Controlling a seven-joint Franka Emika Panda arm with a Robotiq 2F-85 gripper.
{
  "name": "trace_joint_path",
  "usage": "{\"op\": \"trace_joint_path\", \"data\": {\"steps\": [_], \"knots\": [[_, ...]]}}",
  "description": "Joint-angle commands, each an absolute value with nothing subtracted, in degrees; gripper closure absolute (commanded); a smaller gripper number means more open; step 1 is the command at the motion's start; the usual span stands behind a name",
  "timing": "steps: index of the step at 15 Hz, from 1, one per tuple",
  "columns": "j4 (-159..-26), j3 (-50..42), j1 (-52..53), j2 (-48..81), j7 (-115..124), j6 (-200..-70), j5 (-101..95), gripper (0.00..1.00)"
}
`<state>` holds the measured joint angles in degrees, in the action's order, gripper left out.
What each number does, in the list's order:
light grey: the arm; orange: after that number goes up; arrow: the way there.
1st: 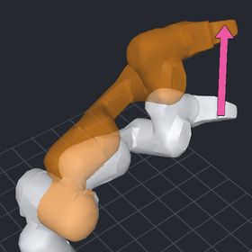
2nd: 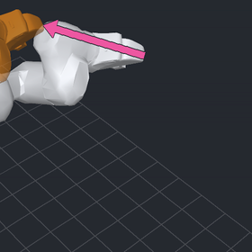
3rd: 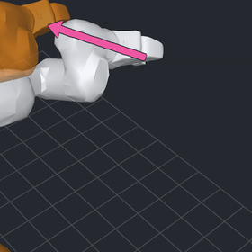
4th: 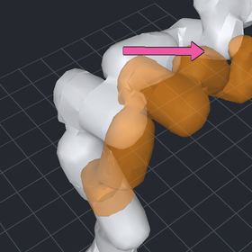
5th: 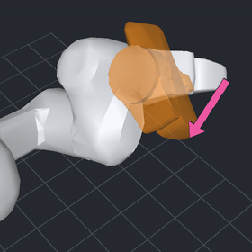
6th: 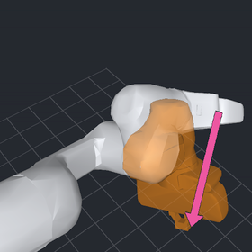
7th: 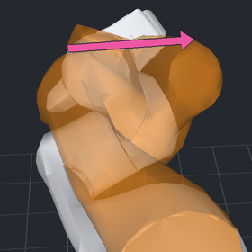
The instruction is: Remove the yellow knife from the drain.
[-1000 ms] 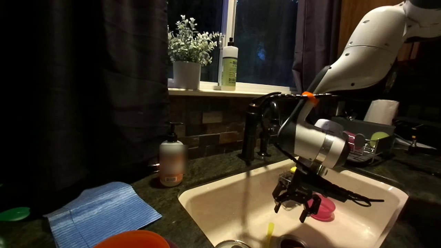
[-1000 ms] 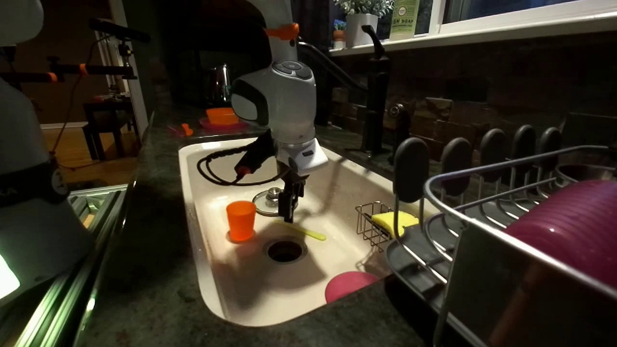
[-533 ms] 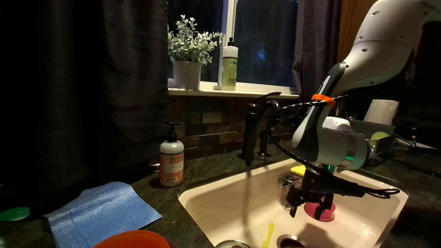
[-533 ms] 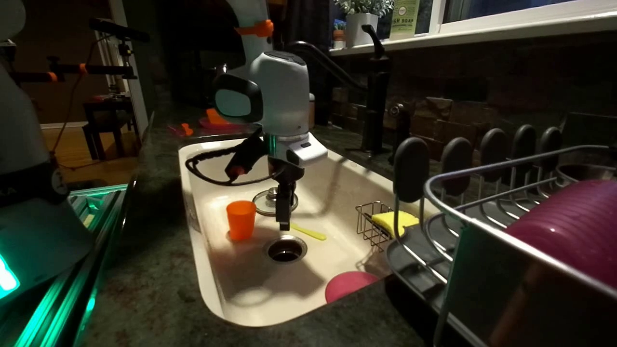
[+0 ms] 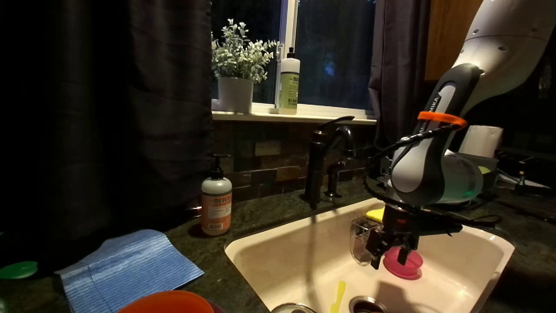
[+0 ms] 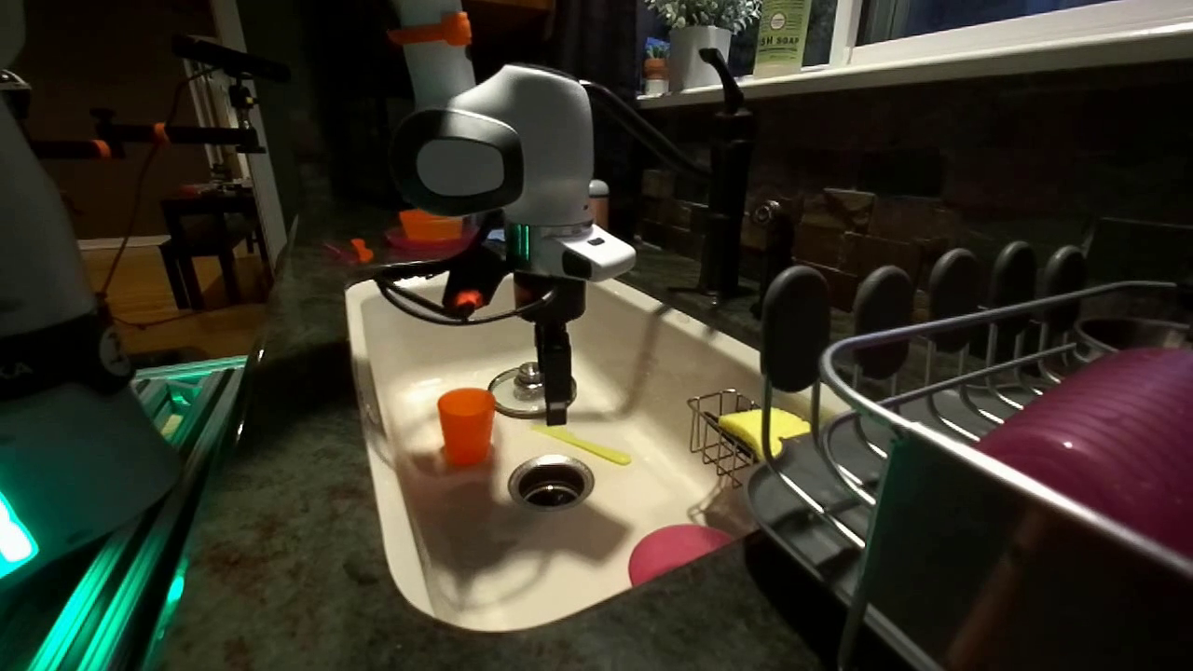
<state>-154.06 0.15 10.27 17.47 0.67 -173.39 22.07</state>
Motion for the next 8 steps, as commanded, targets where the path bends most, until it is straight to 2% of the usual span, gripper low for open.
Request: {"op": "trace_joint_path", "data": {"steps": [1, 4, 8], "knots": [[-156.65, -4.94, 14.34, 11.09, 8.63, -168.27, 10.01, 0.00], [-156.54, -6.95, 15.35, 7.39, 14.48, -164.20, 1.00, 0.00], [-156.34, -4.19, 12.97, 0.84, 19.65, -157.14, -6.31, 0.00]]}}
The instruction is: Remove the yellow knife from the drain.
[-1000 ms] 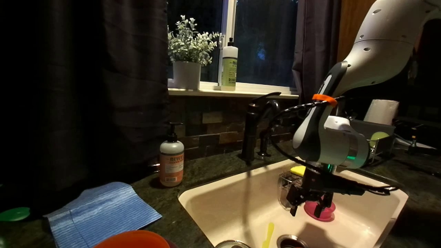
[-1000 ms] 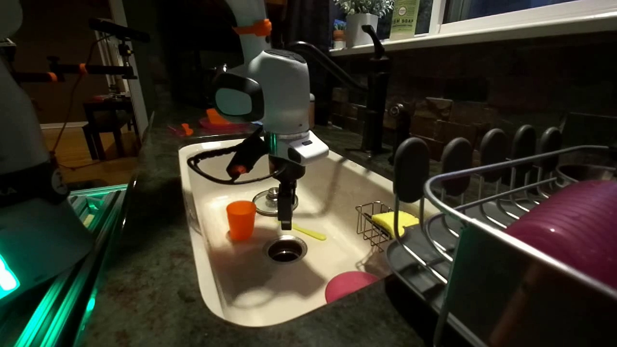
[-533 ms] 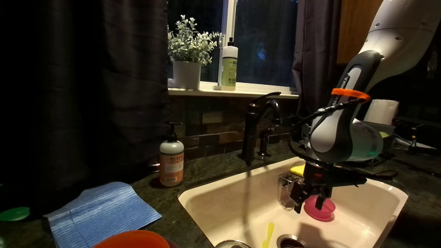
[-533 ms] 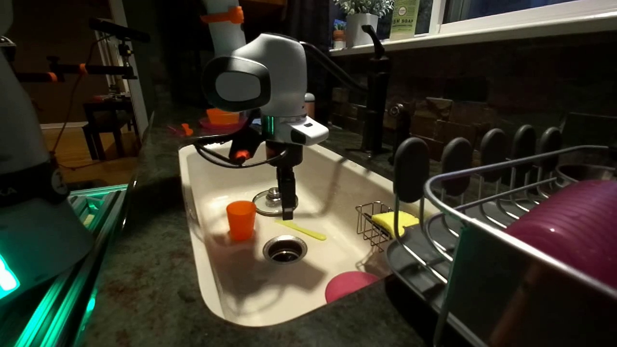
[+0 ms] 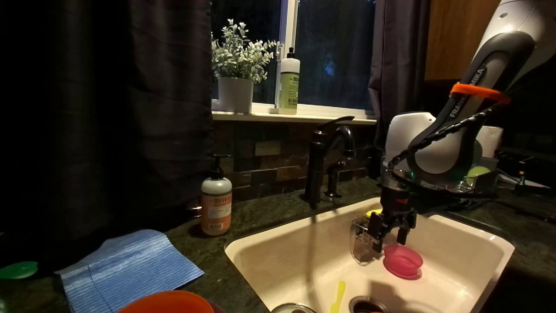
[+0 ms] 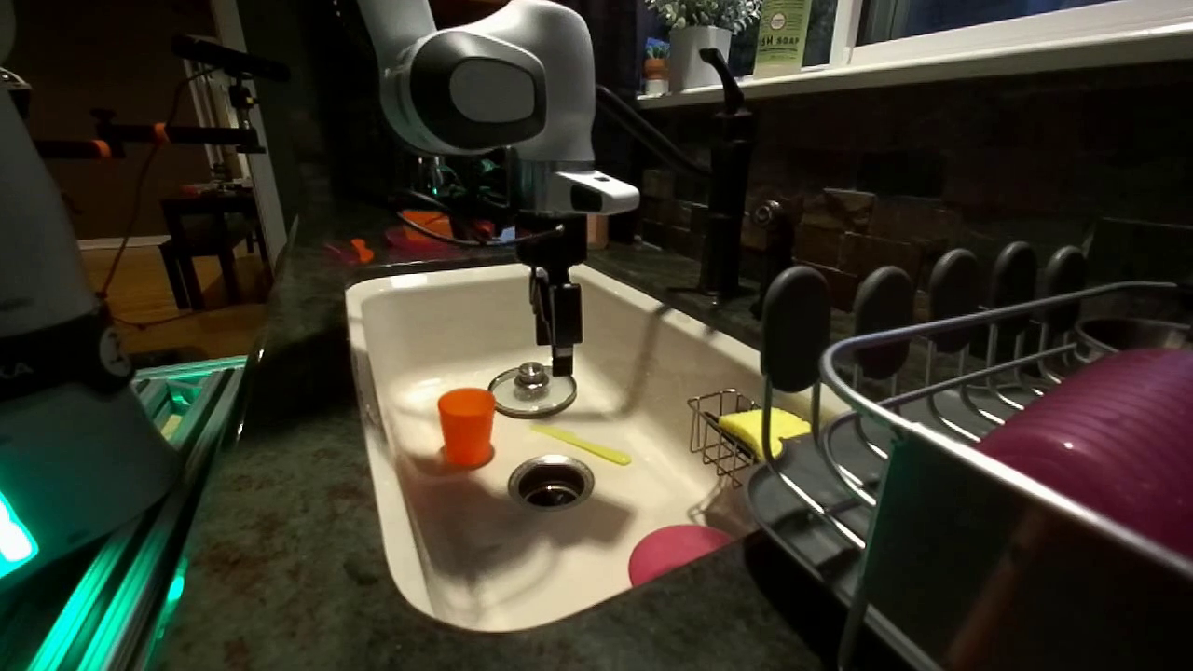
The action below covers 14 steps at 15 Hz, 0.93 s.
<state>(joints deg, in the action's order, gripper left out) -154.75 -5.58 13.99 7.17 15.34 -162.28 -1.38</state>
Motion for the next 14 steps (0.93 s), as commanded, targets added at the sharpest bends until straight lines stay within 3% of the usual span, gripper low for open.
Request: {"op": "trace_joint_path", "data": {"steps": [1, 14], "knots": [[-156.30, -3.32, 12.22, -0.59, 20.67, -155.71, -7.37, 0.00], [-158.31, 6.26, 3.94, -17.30, 18.74, -144.49, -9.37, 0.00]]}}
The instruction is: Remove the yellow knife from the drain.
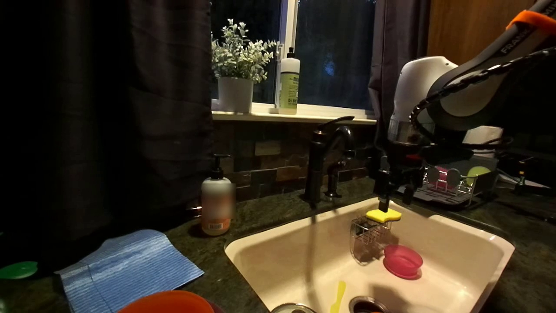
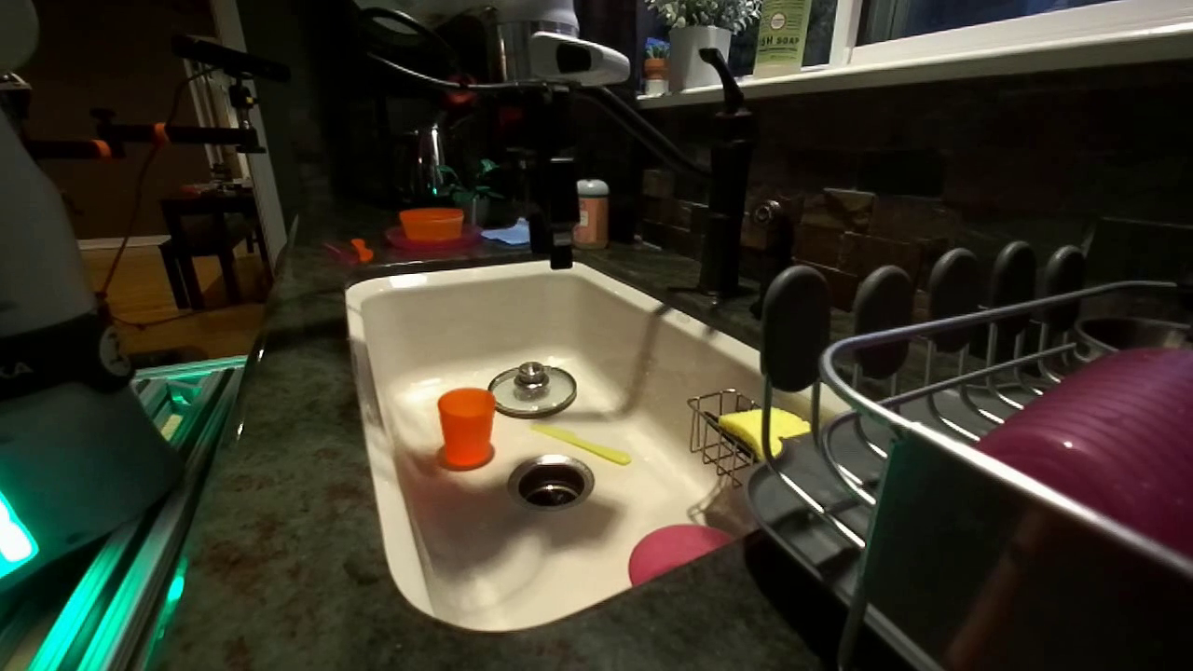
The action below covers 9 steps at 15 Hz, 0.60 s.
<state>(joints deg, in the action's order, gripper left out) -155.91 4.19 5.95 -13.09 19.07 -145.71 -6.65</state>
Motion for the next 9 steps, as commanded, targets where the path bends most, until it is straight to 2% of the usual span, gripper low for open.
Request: {"op": "trace_joint_path", "data": {"steps": [1, 9], "knots": [[-158.62, 6.72, 3.62, -17.90, 18.42, -144.52, -9.88, 0.00], [-157.76, 7.94, 2.44, -17.25, 18.34, -145.64, -9.79, 0.00]]}}
